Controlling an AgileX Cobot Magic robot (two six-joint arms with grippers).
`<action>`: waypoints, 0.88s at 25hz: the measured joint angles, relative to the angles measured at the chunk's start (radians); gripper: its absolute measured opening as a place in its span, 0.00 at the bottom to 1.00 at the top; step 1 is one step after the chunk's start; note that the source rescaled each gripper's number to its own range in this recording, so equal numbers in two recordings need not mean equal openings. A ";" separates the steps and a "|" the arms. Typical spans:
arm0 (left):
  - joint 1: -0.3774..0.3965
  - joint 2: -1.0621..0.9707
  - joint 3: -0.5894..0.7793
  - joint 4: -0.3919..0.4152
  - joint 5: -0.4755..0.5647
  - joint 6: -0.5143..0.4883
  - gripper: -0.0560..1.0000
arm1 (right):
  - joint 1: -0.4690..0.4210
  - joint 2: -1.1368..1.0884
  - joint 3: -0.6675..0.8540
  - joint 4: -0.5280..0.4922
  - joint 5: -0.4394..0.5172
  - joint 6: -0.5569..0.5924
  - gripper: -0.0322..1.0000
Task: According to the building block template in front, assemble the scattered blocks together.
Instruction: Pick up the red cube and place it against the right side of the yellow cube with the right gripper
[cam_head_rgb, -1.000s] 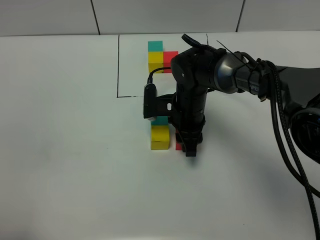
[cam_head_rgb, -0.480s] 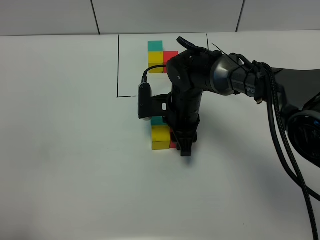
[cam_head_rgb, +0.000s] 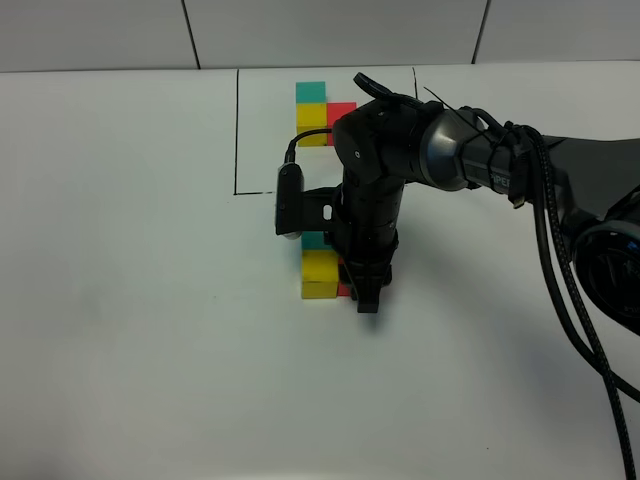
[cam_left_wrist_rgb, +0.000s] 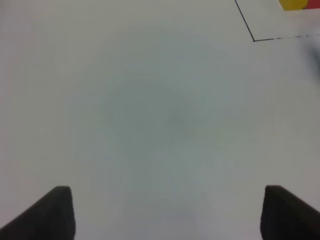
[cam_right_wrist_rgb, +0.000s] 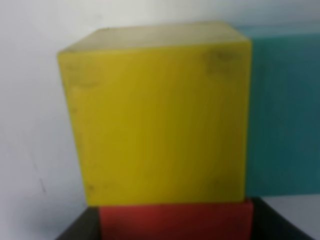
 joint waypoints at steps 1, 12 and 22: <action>0.000 0.000 0.000 0.000 0.000 0.000 0.82 | 0.000 0.000 0.000 0.000 0.000 0.000 0.04; 0.000 0.000 0.000 0.000 0.000 -0.001 0.82 | 0.000 0.001 0.000 0.002 0.000 0.017 0.04; 0.000 0.000 0.000 0.000 0.000 -0.001 0.82 | 0.009 0.001 0.000 0.026 -0.001 0.053 0.66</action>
